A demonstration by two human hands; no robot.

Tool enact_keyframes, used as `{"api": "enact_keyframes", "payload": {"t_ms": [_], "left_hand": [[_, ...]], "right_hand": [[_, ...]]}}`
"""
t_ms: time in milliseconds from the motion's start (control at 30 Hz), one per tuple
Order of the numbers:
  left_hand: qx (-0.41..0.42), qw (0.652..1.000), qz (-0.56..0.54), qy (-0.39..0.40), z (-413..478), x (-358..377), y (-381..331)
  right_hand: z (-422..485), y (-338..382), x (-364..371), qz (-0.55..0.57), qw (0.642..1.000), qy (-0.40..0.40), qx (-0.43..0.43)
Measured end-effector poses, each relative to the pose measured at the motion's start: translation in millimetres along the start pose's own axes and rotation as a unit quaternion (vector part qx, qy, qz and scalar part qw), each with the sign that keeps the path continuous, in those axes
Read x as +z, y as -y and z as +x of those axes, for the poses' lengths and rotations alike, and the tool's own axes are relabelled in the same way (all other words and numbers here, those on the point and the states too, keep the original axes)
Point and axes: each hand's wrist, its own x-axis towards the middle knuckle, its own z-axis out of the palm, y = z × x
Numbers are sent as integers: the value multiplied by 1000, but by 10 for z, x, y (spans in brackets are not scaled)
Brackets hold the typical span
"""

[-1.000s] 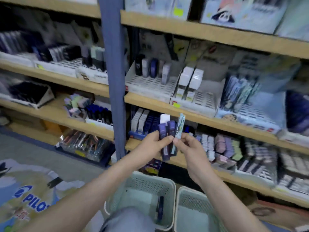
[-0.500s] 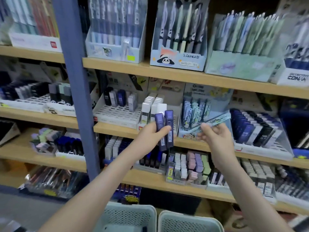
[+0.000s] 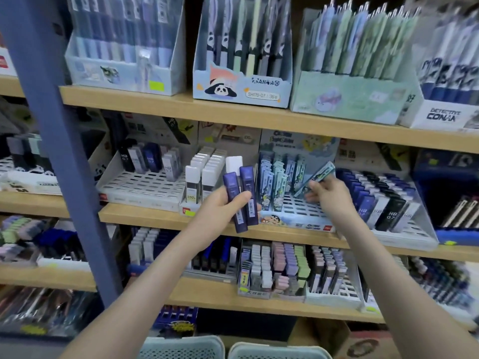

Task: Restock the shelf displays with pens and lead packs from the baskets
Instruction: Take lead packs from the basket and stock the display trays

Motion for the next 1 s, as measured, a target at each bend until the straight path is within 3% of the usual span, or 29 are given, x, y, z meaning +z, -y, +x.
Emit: {"api": "enact_keyframes", "payload": {"t_ms": [200, 467, 767, 867, 1000], "left_hand": [[-13, 1000, -15, 1, 102, 37, 130], [-9, 999, -46, 25, 108, 146, 101], [0, 999, -43, 30, 79, 147, 17], [-2, 998, -49, 33, 83, 139, 20], [-1, 998, -55, 37, 78, 130, 54]], "right_hand": [[127, 28, -44, -81, 995, 55, -16], [131, 95, 4, -169, 980, 51, -93], [142, 13, -5, -183, 965, 49, -183], [204, 16, -48, -190, 963, 65, -181], [235, -29, -63, -115, 979, 50, -161]]}}
